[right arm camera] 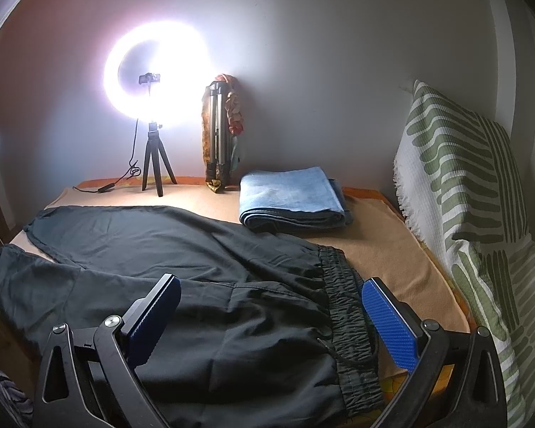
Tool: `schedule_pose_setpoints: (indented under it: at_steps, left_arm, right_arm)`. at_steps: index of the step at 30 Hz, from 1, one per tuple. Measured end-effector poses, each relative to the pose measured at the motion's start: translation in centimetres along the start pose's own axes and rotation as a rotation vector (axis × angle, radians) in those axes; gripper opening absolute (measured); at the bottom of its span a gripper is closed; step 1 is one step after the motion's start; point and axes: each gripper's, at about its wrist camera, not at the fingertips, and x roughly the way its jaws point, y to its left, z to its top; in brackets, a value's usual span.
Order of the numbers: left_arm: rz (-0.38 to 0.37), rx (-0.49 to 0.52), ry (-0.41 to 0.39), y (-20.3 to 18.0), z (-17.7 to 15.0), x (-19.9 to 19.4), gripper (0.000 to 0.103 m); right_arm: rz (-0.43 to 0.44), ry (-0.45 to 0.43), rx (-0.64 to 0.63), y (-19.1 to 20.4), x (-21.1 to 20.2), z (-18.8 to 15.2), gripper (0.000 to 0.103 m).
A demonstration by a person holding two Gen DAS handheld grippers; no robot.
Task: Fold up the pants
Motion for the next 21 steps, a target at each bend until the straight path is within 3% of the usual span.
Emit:
schedule_pose_setpoints:
  at_steps: [21]
  left_arm:
    - [-0.005, 0.007, -0.002, -0.36, 0.04, 0.03, 0.103]
  right_arm:
    - [0.008, 0.008, 0.007, -0.24, 0.07, -0.4, 0.103]
